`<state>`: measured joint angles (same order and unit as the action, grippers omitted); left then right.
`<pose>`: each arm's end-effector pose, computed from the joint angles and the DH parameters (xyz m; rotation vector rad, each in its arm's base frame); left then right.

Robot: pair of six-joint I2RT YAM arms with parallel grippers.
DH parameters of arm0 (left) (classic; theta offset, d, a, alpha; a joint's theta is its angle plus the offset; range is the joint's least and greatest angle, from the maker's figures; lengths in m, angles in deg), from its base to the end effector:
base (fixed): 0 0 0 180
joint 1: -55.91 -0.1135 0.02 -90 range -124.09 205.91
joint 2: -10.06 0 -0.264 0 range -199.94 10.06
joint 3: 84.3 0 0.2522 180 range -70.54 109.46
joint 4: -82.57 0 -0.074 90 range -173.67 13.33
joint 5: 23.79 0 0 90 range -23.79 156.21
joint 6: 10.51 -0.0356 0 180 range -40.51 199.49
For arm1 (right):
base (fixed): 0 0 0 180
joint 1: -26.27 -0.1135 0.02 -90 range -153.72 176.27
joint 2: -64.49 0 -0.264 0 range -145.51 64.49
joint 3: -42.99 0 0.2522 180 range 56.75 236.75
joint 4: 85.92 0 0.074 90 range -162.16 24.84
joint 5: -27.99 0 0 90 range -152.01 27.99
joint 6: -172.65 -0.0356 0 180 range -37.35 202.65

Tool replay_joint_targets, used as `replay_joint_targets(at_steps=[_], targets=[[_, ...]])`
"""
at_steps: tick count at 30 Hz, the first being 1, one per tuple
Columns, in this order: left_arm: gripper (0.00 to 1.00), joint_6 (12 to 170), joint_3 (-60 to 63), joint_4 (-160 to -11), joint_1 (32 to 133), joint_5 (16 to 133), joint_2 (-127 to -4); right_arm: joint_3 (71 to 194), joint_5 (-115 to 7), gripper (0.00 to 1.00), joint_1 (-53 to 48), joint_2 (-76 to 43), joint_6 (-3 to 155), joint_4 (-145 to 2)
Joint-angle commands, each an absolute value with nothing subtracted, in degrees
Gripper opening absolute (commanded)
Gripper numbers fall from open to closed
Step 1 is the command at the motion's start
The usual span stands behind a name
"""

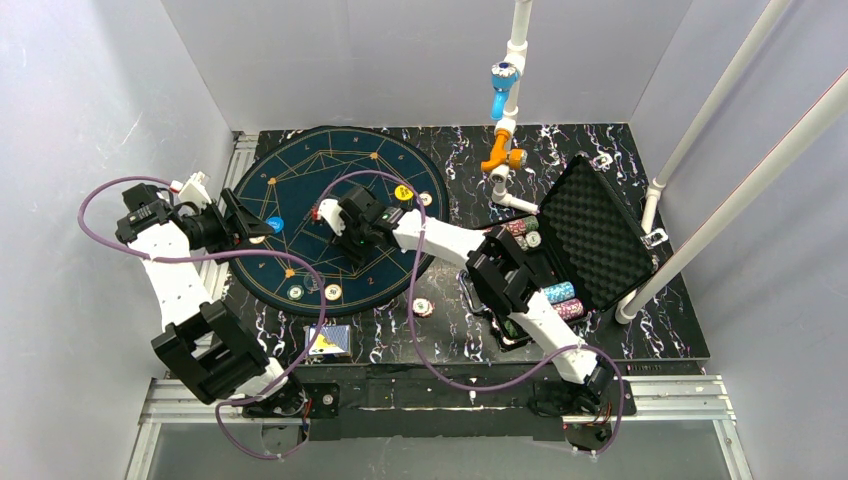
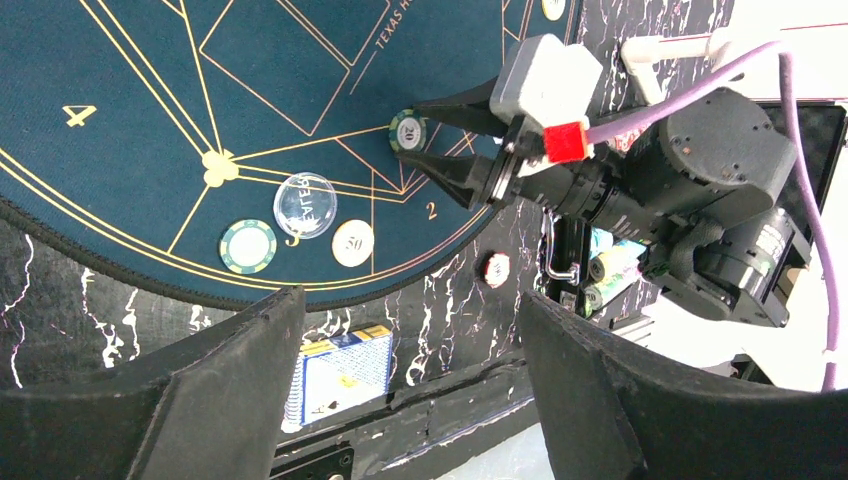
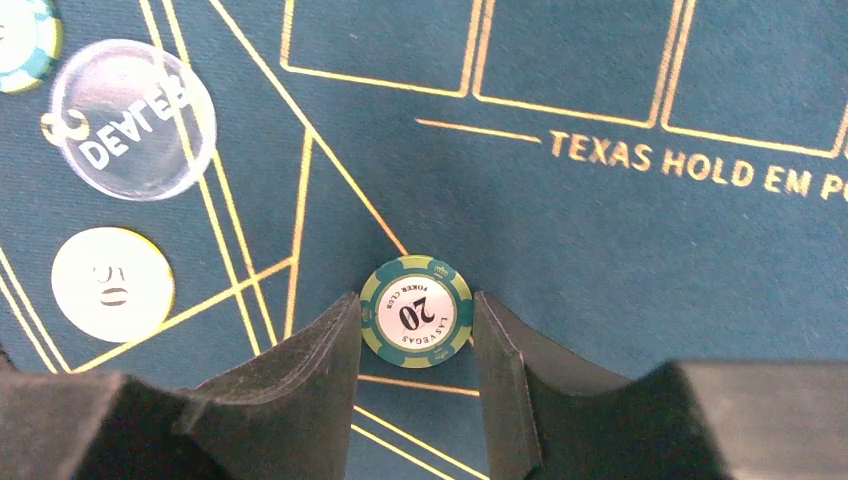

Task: Distribute texas hold em gaming equipment

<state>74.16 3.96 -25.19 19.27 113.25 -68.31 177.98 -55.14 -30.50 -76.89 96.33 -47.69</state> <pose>0.2248 0.1348 0.3284 -0.3857 2.2947 -0.7363 0.3004 0.4663 0.1734 -1.4332 1.9255 0.5024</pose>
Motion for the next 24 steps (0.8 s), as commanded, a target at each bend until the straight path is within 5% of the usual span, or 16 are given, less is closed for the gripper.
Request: replay_joint_targets(at_steps=[1,24], targets=[[0.77,73.8,5.1,-24.4,18.8,115.2,-68.8,178.3,-55.8,0.43,-25.5,-73.6,95.9,-43.4],[0.76,73.7,5.5,-24.4,18.8,115.6,-69.8,186.0,-60.2,0.41,-10.7,-74.7,93.9,-50.9]])
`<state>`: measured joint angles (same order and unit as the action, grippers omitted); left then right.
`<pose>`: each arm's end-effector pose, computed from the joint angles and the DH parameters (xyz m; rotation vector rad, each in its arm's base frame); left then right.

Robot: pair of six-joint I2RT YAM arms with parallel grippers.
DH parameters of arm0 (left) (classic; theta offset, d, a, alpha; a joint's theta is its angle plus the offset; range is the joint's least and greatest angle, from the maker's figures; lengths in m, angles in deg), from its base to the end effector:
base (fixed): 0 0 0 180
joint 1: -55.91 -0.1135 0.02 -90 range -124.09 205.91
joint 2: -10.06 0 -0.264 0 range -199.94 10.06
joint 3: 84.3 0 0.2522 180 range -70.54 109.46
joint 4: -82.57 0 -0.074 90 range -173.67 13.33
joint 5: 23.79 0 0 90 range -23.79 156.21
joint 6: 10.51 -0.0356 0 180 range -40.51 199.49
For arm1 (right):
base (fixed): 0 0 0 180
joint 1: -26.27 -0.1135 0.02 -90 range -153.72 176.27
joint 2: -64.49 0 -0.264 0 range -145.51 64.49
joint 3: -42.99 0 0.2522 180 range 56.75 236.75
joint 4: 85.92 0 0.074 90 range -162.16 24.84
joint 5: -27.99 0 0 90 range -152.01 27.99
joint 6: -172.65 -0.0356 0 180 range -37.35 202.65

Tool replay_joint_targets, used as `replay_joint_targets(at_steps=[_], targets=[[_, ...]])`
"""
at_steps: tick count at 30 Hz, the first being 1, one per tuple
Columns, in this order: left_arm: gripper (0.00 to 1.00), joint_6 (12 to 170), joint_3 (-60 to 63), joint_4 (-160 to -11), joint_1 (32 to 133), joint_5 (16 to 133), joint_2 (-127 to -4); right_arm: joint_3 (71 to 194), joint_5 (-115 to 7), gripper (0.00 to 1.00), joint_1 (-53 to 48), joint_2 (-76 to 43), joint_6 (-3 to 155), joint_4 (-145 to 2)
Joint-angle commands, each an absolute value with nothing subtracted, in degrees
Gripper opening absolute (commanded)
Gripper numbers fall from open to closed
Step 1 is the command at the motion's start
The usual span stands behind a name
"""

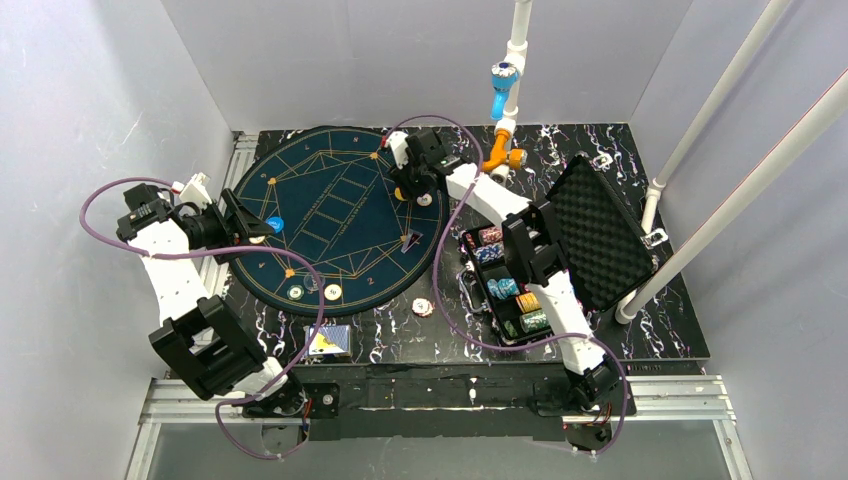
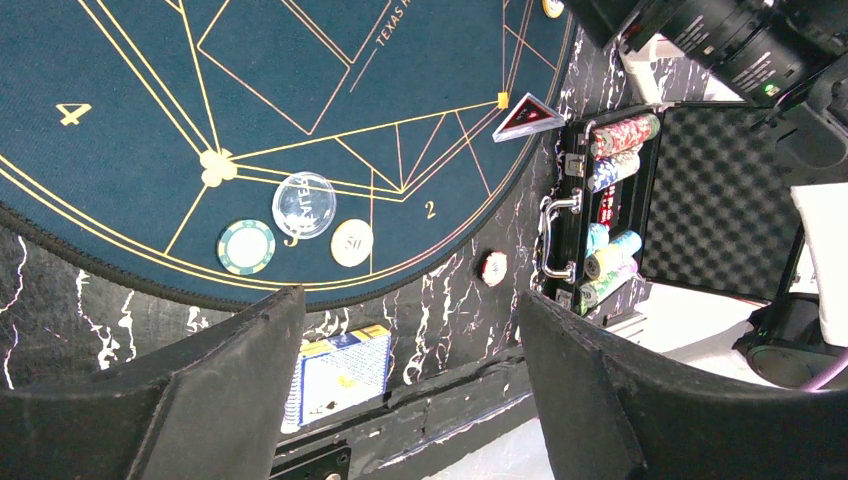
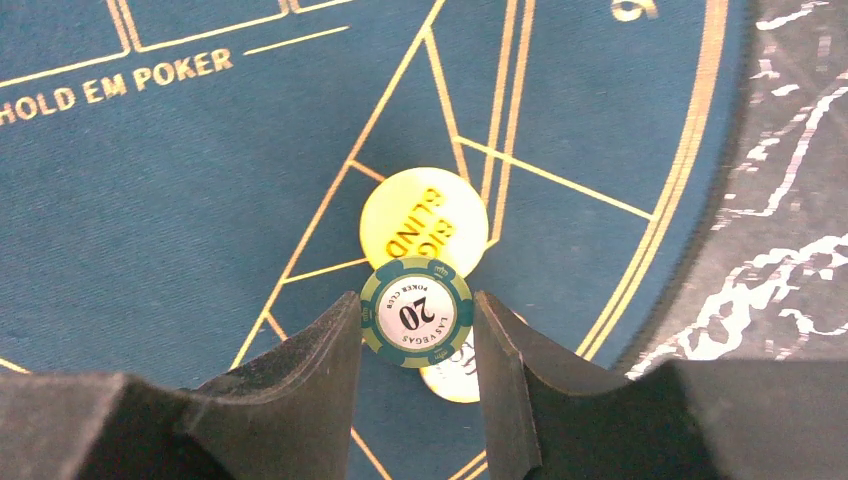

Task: Distribute texas hold em gaming equipment

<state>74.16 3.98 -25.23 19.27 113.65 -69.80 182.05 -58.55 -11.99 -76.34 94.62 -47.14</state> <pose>0.2294 0.1379 0.3223 -0.3987 2.3053 -0.7607 0.4384 0.3484 0.2012 -1.0034 2.0652 0.3079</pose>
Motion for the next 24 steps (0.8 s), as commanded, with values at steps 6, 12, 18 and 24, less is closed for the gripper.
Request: replay_joint_targets(at_steps=[6,12,18,24], targets=[[0.76,73.7,5.7,-24.4,18.8,115.7,-70.0,186.5,-61.3,0.41,-8.8,-76.4,93.5,-52.8],[0.76,73.5,5.6,-24.4,18.8,115.2,-70.3,187.5,-61.8,0.43,-8.4,-78.7,94.1,-53.0],[0.76,73.4,5.6,-24.4,18.8,115.2,-70.2,186.2,-65.8,0.43,-8.5,-78.7,95.2,-54.1],[0.76,73.4,5.6,-24.5,18.8,115.2,-70.3,185.3,-68.7,0.46,-8.6,-78.9,96.5,-54.9]])
